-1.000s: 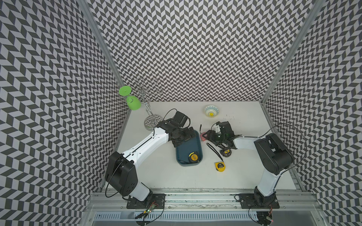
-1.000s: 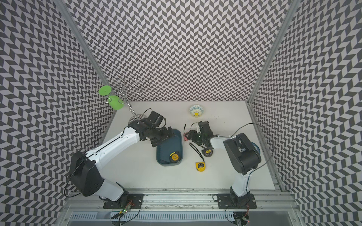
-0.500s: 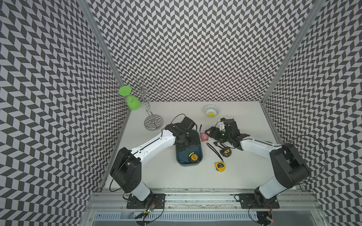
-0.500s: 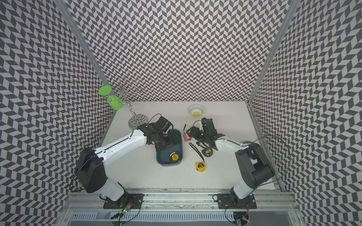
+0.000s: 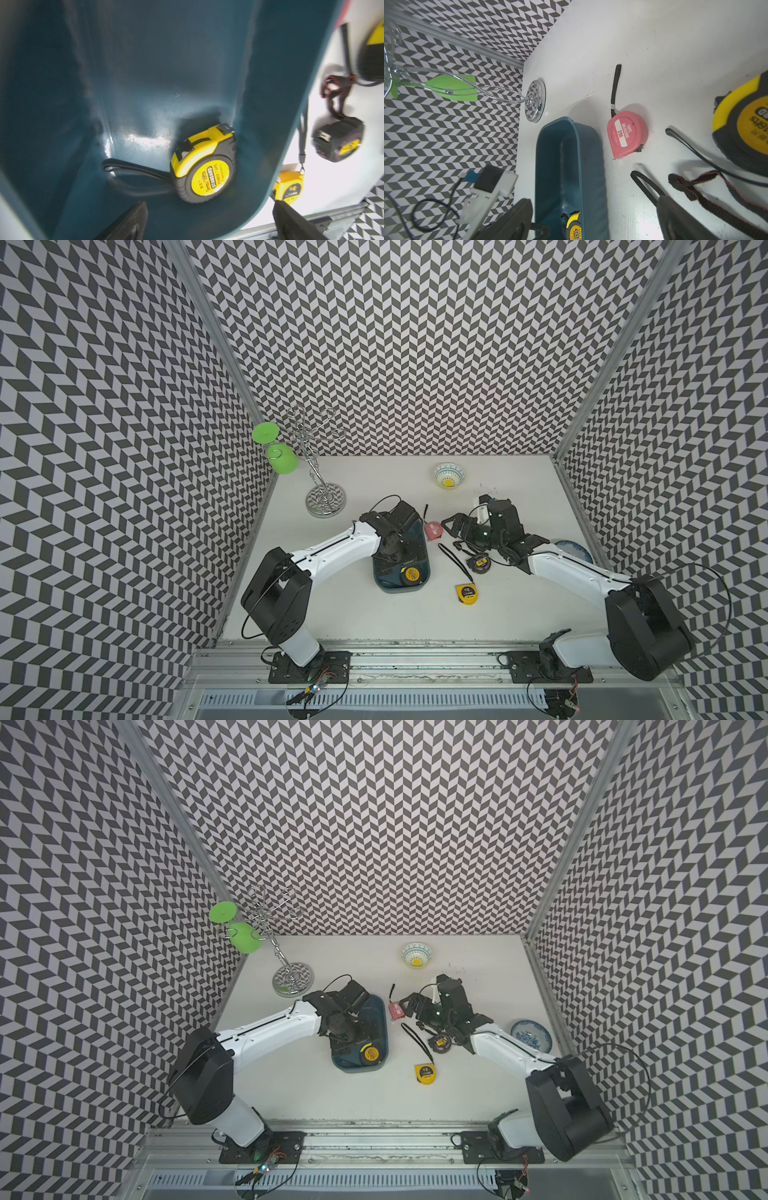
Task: Take the tape measure out of the storage box
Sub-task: Pick up the tape measure from the storage box.
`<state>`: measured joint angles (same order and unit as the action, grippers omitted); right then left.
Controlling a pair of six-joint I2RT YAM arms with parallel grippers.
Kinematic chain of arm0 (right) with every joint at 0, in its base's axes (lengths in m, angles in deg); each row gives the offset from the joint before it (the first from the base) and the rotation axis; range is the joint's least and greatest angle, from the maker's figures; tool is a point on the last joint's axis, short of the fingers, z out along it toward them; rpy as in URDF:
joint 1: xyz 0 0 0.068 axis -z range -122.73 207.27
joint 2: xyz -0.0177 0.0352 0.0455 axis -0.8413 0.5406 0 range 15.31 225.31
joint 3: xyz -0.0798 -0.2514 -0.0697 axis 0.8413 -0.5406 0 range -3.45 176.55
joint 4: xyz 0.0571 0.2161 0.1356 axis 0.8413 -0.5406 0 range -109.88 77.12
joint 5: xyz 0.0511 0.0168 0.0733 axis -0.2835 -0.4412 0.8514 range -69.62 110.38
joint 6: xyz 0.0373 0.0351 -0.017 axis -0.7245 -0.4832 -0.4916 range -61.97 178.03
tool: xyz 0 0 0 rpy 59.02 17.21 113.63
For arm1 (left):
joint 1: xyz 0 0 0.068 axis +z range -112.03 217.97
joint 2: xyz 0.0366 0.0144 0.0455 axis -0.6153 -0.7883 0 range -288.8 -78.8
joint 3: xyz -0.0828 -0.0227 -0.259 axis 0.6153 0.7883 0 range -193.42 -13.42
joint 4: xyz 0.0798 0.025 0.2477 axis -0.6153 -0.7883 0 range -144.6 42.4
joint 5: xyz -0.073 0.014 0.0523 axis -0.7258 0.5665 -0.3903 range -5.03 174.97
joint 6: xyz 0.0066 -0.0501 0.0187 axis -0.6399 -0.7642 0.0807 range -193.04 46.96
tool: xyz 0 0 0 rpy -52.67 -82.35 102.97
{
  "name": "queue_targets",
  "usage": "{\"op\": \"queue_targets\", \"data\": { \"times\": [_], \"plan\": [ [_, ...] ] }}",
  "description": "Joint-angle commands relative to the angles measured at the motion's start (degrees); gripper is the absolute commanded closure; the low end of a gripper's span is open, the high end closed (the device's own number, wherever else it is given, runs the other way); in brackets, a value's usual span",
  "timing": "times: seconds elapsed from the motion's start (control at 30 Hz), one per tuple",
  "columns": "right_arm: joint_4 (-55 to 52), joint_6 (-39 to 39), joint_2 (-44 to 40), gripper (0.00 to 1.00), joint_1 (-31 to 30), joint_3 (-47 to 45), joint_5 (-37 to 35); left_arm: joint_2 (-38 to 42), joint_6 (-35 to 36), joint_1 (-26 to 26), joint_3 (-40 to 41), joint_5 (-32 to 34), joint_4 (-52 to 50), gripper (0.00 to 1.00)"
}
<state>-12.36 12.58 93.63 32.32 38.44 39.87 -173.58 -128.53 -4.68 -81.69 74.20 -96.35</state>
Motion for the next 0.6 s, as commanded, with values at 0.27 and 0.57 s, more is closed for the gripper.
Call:
{"op": "queue_targets", "data": {
  "times": [0.27,0.57],
  "plan": [
    [0.0,-2.3,-8.6,0.00,0.0,-5.5,-2.0,-6.8,-3.8,-3.0,-2.6,1.0,-5.3,0.01],
    [-0.1,-2.9,-12.7,0.00,0.0,-8.8,-3.2,-8.2,-5.5,-2.9,-4.3,2.1,-3.6,0.01]
  ]
}}
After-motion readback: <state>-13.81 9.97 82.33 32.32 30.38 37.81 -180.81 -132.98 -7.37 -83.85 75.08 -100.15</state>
